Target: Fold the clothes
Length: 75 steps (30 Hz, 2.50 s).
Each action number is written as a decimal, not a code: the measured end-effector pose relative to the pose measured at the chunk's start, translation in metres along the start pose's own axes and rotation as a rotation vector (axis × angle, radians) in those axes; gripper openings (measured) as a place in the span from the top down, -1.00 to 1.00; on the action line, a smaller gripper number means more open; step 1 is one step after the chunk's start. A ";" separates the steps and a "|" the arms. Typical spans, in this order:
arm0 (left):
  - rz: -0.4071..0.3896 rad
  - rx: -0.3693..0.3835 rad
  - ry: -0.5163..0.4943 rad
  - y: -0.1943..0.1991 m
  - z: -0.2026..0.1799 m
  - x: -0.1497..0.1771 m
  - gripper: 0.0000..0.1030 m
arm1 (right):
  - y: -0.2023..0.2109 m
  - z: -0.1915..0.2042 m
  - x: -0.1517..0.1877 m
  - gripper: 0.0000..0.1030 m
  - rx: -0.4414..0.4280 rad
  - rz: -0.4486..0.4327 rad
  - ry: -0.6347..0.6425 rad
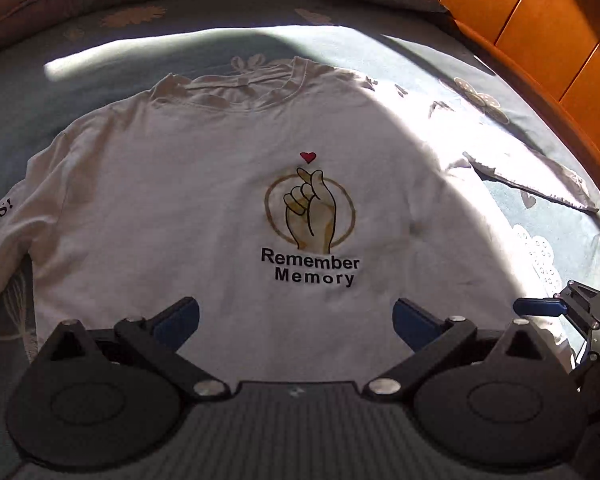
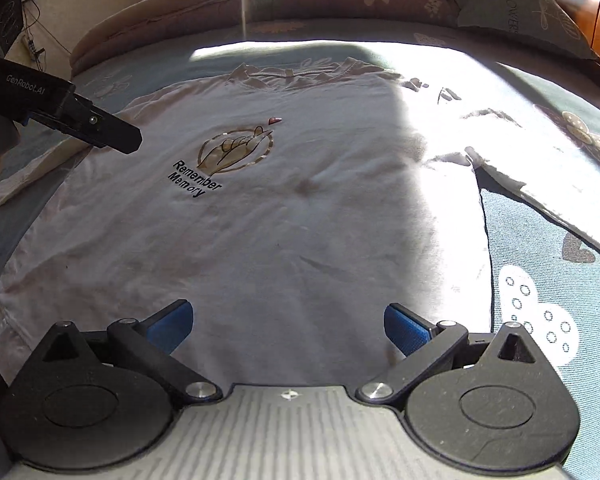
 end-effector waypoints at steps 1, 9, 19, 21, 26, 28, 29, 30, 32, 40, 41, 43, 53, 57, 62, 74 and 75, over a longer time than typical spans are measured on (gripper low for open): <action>-0.007 -0.004 -0.011 -0.002 -0.004 0.009 -0.98 | 0.000 0.003 0.008 -1.00 0.025 -0.002 0.022; -0.034 -0.079 0.017 0.002 -0.023 0.076 -0.98 | -0.005 0.015 0.028 -1.00 0.146 -0.025 0.067; -0.056 -0.104 0.014 0.030 -0.044 0.121 -0.98 | -0.004 0.018 0.029 -1.00 0.185 -0.032 0.035; -0.066 -0.094 0.025 0.035 -0.041 0.116 -0.98 | -0.004 0.019 0.028 -1.00 0.185 -0.027 0.039; -0.103 -0.113 0.087 0.034 -0.024 0.100 -0.98 | 0.001 0.020 0.030 -1.00 0.176 0.070 0.065; -0.076 -0.114 0.098 0.024 -0.024 0.102 -0.98 | 0.006 0.016 0.037 -1.00 0.157 0.076 0.069; -0.068 -0.118 0.101 0.021 -0.025 0.104 -0.98 | 0.008 0.014 0.041 -1.00 0.145 0.068 0.065; -0.082 -0.137 0.077 0.021 -0.029 0.108 -0.98 | 0.011 0.012 0.046 -1.00 0.137 0.050 0.070; -0.078 -0.140 0.041 0.023 -0.033 0.112 -0.98 | 0.016 0.010 0.054 -1.00 0.124 0.013 0.088; -0.109 -0.062 0.199 0.025 0.004 0.092 -0.98 | 0.023 0.004 0.062 -1.00 0.083 -0.053 0.086; -0.116 -0.057 0.216 0.022 0.007 0.093 -0.98 | 0.022 0.004 0.062 -1.00 0.086 -0.059 0.087; -0.134 -0.049 0.233 0.020 0.008 0.097 -0.98 | 0.022 0.003 0.062 -1.00 0.088 -0.069 0.086; -0.186 0.145 0.325 0.036 0.027 0.095 -0.98 | 0.017 0.003 0.060 -1.00 0.099 -0.098 0.070; -0.169 0.232 0.313 0.020 0.019 0.092 -0.98 | 0.016 0.004 0.059 -1.00 0.104 -0.102 0.065; -0.208 0.274 0.279 0.023 0.024 0.101 -0.99 | 0.015 0.004 0.059 -1.00 0.108 -0.106 0.056; -0.231 0.302 0.236 0.026 0.024 0.106 -0.99 | 0.013 0.001 0.059 -1.00 0.115 -0.150 0.034; -0.221 0.293 0.233 0.026 0.023 0.104 -0.99 | 0.013 0.001 0.059 -1.00 0.114 -0.151 0.034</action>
Point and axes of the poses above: each gripper's, at about its wrist camera, not at the fingertips, and y roughly against the way its jaws point, z to its left, x to its underside, the point moved 3 cm from there along -y, roughly the way its jaws point, and after that the axes turned 9 degrees about -y, right-handed, at the moved point
